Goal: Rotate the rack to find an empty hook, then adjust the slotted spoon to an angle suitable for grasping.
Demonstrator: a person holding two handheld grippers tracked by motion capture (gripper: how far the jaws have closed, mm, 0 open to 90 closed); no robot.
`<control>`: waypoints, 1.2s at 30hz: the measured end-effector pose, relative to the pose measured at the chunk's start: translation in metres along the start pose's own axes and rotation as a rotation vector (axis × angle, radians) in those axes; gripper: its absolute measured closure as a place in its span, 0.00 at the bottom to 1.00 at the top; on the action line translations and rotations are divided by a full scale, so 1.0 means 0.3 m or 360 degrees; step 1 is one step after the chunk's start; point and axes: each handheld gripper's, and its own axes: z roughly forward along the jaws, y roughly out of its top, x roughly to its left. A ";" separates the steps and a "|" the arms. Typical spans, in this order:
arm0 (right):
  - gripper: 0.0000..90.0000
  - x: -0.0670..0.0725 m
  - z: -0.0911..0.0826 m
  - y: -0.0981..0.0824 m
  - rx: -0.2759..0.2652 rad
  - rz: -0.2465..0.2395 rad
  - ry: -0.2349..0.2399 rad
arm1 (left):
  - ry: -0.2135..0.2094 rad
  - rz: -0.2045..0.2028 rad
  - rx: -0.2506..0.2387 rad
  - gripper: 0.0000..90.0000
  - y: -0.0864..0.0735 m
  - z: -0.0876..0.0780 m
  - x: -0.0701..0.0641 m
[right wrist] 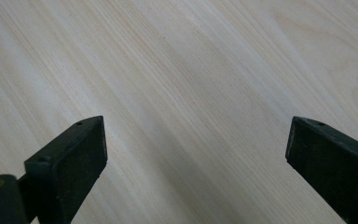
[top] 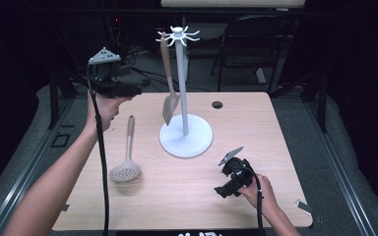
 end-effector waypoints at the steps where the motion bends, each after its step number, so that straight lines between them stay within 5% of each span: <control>1: 0.06 0.000 0.001 0.000 0.0003 0.0001 0.0000 | 0.0004 -0.0004 0.0012 0.19 -0.012 0.001 0.000; 11: 0.06 0.001 0.005 0.000 0.0019 -0.0015 -0.0011 | 0.0071 -0.0004 0.0150 0.14 -0.166 -0.001 0.005; 20: 0.06 0.003 0.013 0.006 0.0014 -0.0025 -0.0007 | 0.0145 -0.0092 0.0292 0.11 -0.315 0.011 0.038; 27: 0.06 0.004 0.014 0.007 0.0011 -0.0020 0.0011 | 0.0138 -0.0269 0.0388 0.04 -0.421 0.024 0.070; 36: 0.06 0.003 0.021 0.003 0.0033 -0.0009 0.0027 | 0.0227 -0.0316 0.0484 0.00 -0.535 0.041 0.096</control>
